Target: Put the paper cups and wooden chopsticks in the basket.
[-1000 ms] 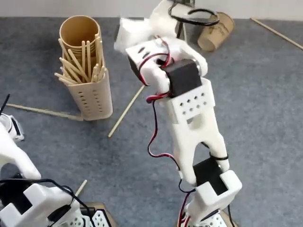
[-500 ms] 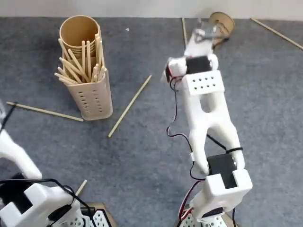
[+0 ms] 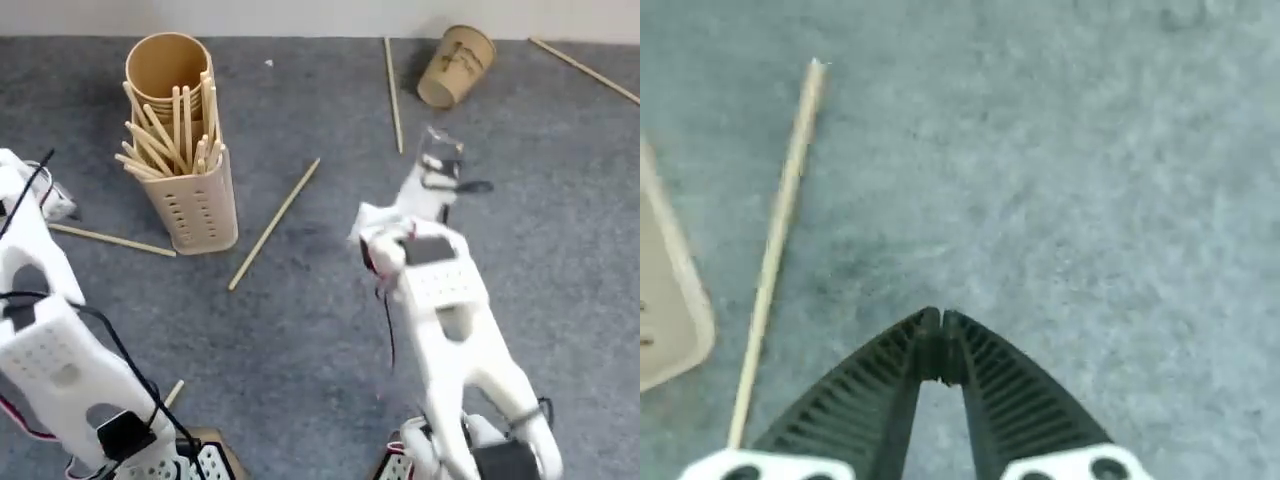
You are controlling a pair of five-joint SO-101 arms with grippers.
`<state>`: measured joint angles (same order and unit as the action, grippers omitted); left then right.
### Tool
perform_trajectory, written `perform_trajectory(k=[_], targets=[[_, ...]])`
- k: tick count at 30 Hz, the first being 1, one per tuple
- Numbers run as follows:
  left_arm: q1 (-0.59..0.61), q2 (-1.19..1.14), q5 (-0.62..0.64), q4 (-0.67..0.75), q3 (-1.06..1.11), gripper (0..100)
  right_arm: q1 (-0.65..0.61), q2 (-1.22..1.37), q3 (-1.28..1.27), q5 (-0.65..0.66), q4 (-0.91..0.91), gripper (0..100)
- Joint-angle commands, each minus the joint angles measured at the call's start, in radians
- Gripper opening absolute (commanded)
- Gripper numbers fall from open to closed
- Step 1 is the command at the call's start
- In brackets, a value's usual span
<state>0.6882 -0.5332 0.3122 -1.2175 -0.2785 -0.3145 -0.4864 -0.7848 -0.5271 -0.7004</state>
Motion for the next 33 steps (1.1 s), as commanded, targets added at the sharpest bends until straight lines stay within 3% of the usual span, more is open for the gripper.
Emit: perform_trajectory(k=[1,7,12,13,16,20,25,33], targets=[[0.005,-0.07,0.014,-0.006,-0.07,22,0.001,-0.163,-0.114,0.006,0.038,2.0],[0.001,-0.188,0.009,0.025,-0.081,21,0.001,-0.262,-0.188,0.011,0.038,2.0],[0.002,-0.203,-0.028,0.069,-0.088,1,0.004,-0.308,-0.249,0.012,0.038,2.0],[0.004,-0.2,-0.037,0.061,-0.117,0,0.004,-0.318,-0.265,0.015,0.038,2.0],[0.013,-0.174,-0.041,0.0,-0.223,0,0.005,-0.357,-0.311,0.157,0.038,2.0],[0.031,-0.11,-0.041,-0.158,-0.464,0,-0.002,-0.426,-0.395,0.377,0.039,2.0],[0.019,-0.039,-0.043,-0.273,-0.858,0,-0.002,-0.53,-0.444,0.397,0.039,2.0],[-0.269,0.01,-0.043,-0.221,-1.403,0,-0.002,-0.68,-0.553,0.4,0.128,2.0]])
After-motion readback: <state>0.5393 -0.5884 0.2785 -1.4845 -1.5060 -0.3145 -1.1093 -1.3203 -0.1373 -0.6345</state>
